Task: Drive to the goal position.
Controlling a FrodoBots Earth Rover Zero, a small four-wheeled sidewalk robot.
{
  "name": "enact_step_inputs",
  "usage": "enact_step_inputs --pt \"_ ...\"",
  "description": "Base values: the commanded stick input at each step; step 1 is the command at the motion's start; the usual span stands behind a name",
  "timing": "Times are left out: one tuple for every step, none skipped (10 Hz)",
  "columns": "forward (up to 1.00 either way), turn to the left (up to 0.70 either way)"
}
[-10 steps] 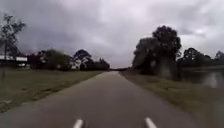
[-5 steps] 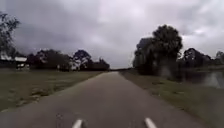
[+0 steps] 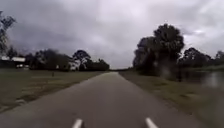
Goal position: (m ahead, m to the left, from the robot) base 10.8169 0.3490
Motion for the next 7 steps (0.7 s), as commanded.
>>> enact_step_inputs --pt "0.84 0.03" --pt "0.84 0.03" --pt "0.84 0.03" --pt "0.84 0.03" --pt "0.84 0.03" --pt "0.84 0.03" --pt "0.84 0.03"
